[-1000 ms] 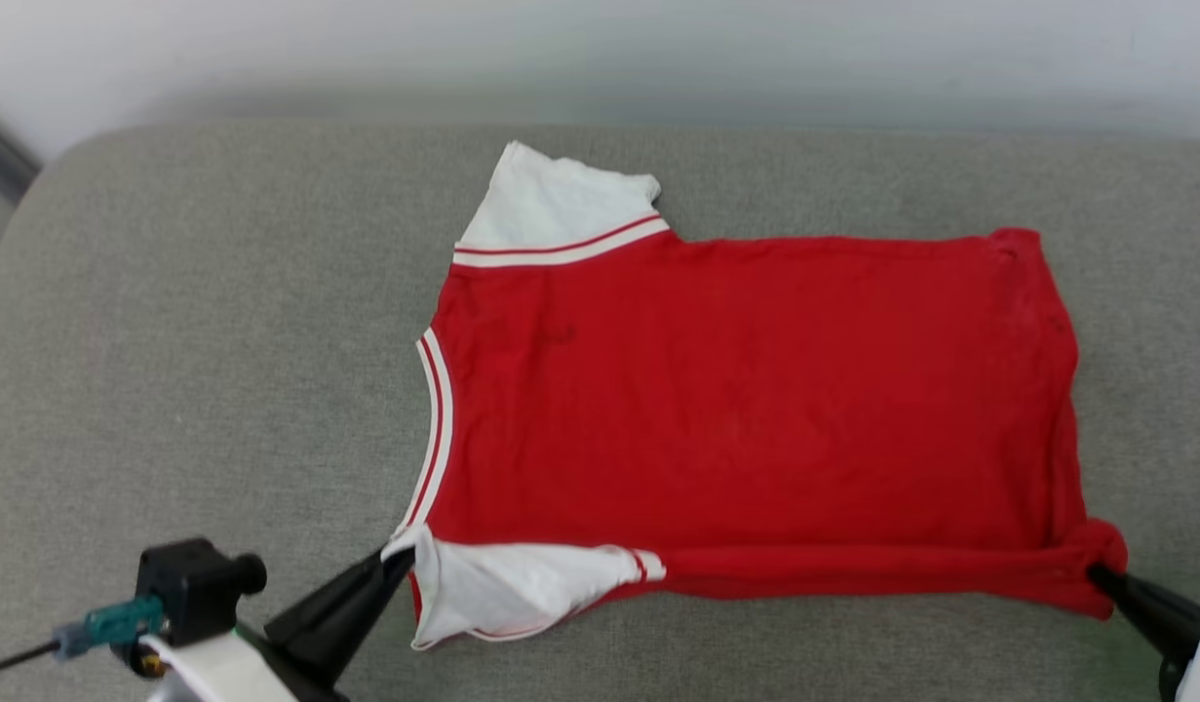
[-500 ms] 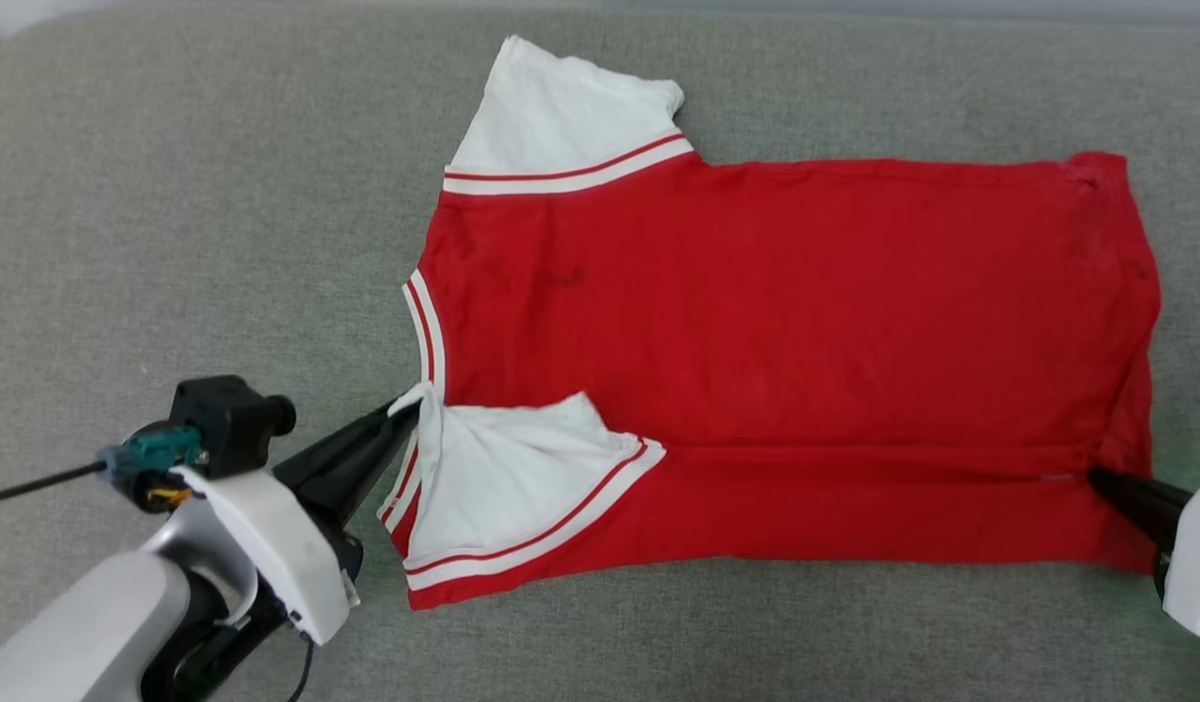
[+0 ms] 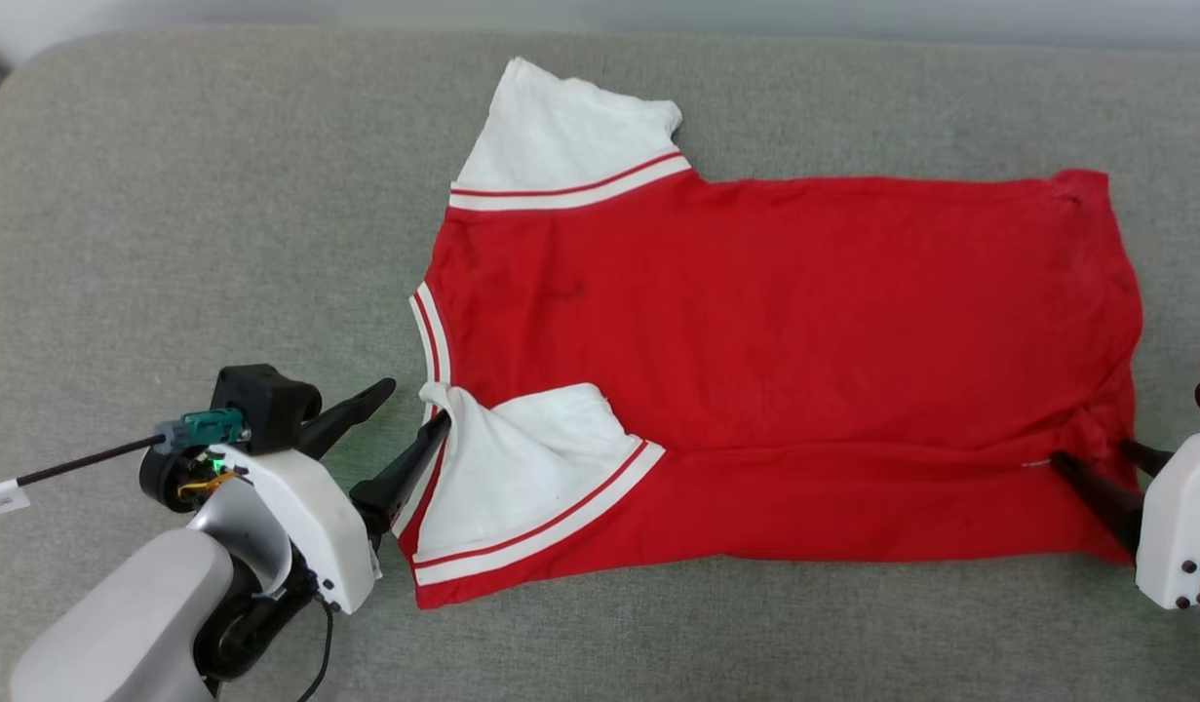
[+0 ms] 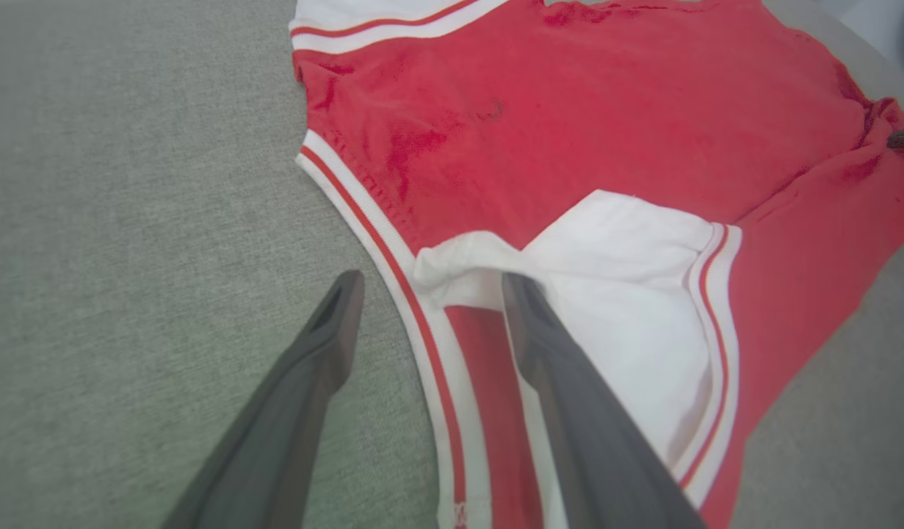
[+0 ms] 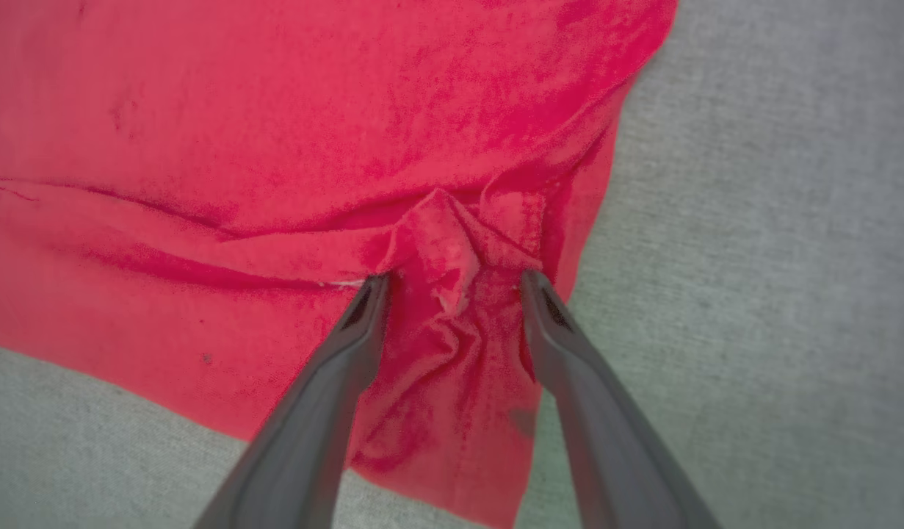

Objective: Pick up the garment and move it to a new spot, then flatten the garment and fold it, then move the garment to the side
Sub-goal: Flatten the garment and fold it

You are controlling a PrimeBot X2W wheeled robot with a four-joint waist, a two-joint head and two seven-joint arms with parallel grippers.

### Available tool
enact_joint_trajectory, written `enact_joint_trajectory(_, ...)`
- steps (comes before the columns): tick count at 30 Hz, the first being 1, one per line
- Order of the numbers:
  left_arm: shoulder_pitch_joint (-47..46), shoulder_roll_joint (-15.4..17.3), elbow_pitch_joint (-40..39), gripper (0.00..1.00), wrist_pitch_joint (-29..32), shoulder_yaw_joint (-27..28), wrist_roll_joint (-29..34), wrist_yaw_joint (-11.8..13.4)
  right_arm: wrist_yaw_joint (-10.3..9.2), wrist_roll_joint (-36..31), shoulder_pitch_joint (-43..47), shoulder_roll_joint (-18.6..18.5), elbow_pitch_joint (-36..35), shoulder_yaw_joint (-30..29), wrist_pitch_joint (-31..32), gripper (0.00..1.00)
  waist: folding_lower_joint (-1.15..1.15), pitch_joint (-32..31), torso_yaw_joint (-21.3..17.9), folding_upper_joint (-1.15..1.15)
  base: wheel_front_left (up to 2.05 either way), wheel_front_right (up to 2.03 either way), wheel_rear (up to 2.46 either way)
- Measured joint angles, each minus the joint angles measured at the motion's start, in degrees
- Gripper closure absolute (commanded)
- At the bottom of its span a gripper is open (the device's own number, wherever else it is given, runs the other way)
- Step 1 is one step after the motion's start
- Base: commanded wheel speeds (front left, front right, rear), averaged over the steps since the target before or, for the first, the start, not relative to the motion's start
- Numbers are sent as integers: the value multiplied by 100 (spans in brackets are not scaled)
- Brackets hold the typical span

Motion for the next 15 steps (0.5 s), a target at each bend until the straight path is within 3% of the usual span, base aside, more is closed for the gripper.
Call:
enact_joint_trajectory(6,286,-73,-49,0,-249,132,-113,309,-1,-69,107,38,-141,-3,-199,0,0,-386,-4,0,0,0,0)
enact_joint_trajectory(15,1060,13,-850,0,-48,322,-590,1117,-2,-548,789,280,-832,-381,-153,0,-1,-755,20,0,0,0,0)
